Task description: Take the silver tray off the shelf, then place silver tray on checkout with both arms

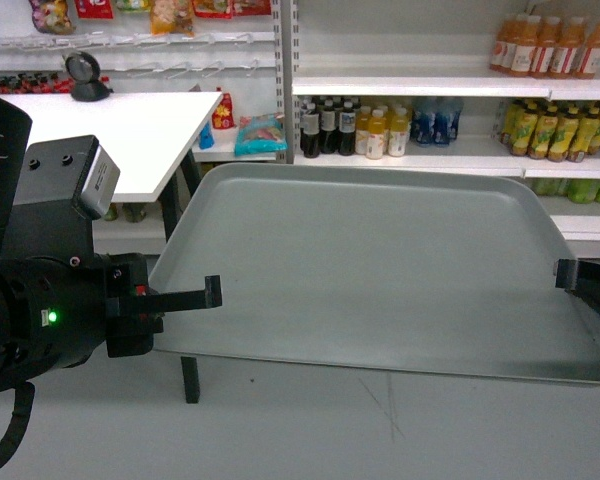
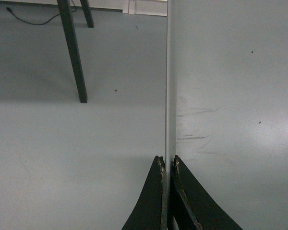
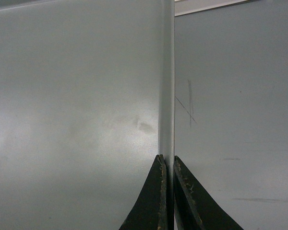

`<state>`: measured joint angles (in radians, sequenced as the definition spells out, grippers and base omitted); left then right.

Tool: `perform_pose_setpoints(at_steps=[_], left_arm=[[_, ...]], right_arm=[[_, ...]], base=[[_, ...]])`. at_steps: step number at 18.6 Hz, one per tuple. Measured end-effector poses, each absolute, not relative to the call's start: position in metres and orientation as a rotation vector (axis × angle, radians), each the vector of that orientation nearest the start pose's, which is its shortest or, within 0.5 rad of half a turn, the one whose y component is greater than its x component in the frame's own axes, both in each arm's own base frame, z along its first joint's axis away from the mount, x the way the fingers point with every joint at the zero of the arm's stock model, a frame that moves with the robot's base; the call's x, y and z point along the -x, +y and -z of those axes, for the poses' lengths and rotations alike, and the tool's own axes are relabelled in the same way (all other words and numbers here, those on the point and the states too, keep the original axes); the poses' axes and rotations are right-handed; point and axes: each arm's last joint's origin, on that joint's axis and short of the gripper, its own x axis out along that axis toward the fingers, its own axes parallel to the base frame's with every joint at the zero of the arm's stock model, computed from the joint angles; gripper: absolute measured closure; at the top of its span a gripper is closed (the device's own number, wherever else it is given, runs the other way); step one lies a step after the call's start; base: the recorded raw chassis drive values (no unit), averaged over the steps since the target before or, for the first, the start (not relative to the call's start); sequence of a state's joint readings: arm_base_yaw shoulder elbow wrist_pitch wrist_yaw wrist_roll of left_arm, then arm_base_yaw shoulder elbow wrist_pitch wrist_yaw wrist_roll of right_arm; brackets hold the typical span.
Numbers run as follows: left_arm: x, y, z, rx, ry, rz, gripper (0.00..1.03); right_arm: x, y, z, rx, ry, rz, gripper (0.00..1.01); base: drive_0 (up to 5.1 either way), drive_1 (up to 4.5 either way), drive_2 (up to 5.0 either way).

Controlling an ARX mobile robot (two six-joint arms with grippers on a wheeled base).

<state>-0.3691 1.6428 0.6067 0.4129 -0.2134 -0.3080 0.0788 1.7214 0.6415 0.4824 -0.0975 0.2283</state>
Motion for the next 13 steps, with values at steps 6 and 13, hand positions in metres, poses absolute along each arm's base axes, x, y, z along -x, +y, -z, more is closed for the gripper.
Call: perform_pose_setpoints(at_steps=[6, 13], left_arm=[[-0.2759, -0.1003, -0.1305, 0.119, 0.613, 0.058, 1.01], [-0.2758, -0.1002, -0.1305, 0.119, 0.614, 0.057, 1.01]], right_arm=[[-0.3065, 0.027, -0.1222, -0.226, 0.618, -0.101, 0.99], [-0.3065, 0.027, -0.122, -0.226, 0.619, -0.1, 0.99]], base=[[-5.0, 2.47, 2.5], [-4.9, 2.53, 2.5]])
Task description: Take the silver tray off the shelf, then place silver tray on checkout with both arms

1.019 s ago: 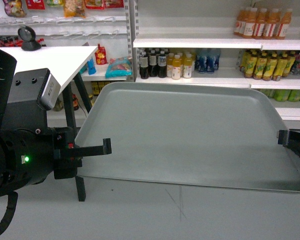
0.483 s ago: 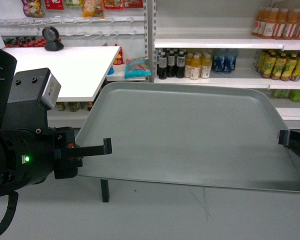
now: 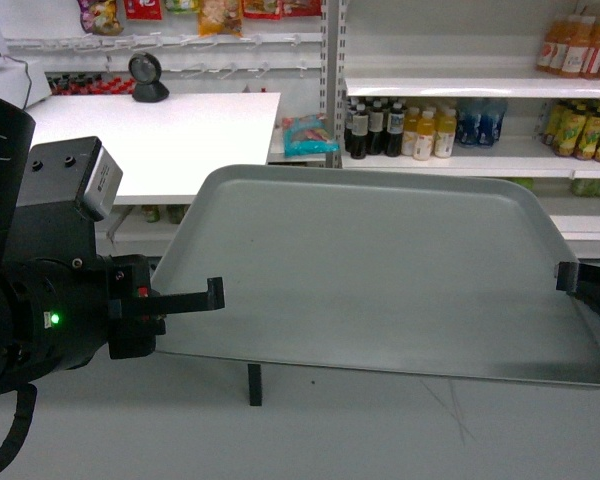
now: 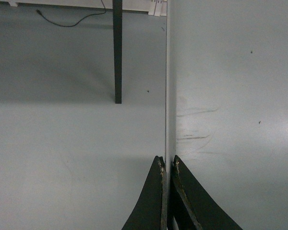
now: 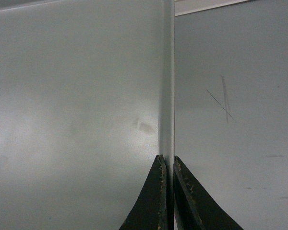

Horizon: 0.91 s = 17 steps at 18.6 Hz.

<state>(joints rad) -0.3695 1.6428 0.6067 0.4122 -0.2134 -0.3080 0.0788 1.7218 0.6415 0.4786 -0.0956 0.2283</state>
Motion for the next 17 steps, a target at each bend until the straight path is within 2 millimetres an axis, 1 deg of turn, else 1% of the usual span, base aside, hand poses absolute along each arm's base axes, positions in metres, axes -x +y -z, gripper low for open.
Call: perform_pose_setpoints(at_steps=[17], left_arm=[[-0.2759, -0.1002, -0.1305, 0.119, 0.613, 0.056, 1.01]], right_arm=[[-0.3066, 0.0268, -0.1221, -0.226, 0.617, -0.099, 0.99]], base=[[-5.0, 2.46, 2.5]])
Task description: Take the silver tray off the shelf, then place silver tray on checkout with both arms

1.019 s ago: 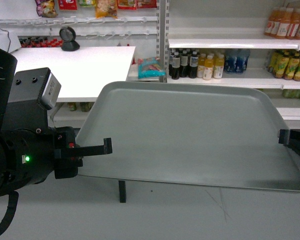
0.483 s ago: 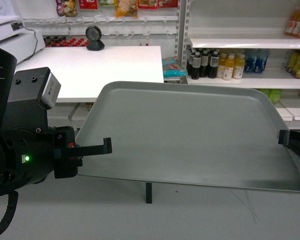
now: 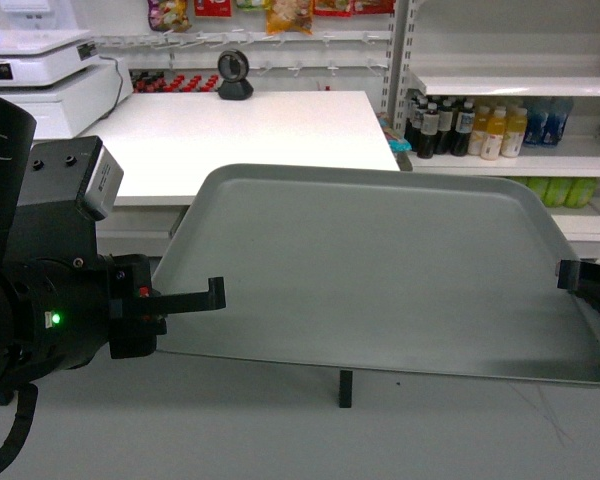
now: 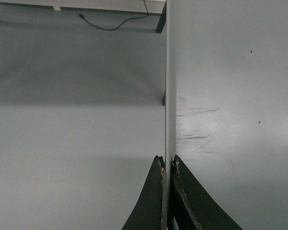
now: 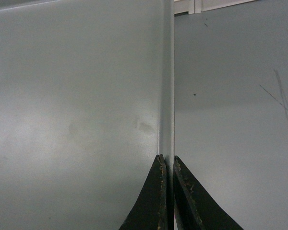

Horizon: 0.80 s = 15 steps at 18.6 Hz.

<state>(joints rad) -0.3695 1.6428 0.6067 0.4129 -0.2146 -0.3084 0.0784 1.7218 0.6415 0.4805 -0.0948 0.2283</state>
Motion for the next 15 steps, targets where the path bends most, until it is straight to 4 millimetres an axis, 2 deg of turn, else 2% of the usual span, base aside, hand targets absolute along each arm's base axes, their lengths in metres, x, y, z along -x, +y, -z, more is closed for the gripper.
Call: perform_pose_setpoints(at_steps=[7, 14, 15], left_arm=[[-0.2759, -0.1002, -0.1306, 0.119, 0.613, 0.057, 1.01], [-0.2761, -0.0988, -0.1303, 0.118, 0.613, 0.048, 1.01], [-0.2757, -0.1, -0.1303, 0.118, 0.613, 0.053, 1.01]], right_arm=[[-0.3066, 0.0269, -0.1221, -0.226, 0.617, -0.1, 0.99], [-0.3064, 0.0285, -0.1222, -0.227, 0.618, -0.102, 0.99], [-0.3064, 0.0267, -0.122, -0.229, 0.62, -0.097, 0.99]], base=[[-4.8, 2.38, 2.4], [0.0, 0.0, 0.0], [0.0, 4.16, -4.2]])
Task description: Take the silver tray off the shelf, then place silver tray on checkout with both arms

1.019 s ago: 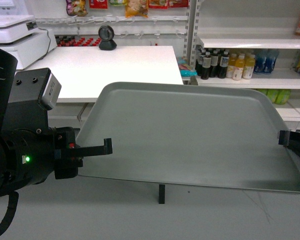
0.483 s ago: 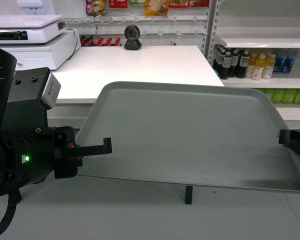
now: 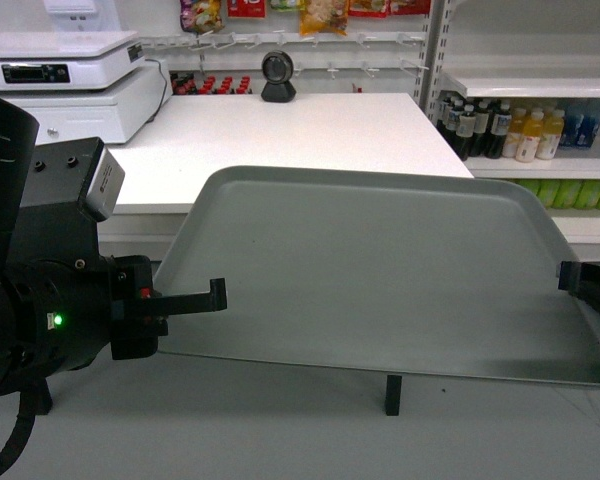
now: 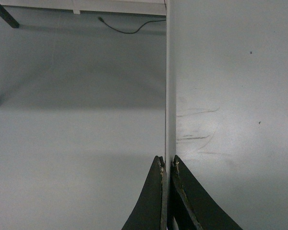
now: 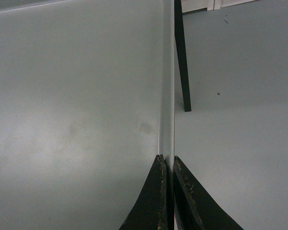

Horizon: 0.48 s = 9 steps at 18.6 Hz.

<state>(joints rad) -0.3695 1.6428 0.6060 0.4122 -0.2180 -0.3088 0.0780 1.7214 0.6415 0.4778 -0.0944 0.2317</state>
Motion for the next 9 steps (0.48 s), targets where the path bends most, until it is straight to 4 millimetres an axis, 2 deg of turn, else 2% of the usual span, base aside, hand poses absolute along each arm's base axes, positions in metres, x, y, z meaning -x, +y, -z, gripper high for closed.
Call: perform_pose_setpoints(at_steps=[9], left_arm=[[-0.2757, -0.1001, -0.1304, 0.118, 0.613, 0.055, 1.01]], right_arm=[[-0.3066, 0.027, -0.1222, -0.23, 0.617, -0.1, 0.99]], base=[[0.0, 4.14, -4.1]])
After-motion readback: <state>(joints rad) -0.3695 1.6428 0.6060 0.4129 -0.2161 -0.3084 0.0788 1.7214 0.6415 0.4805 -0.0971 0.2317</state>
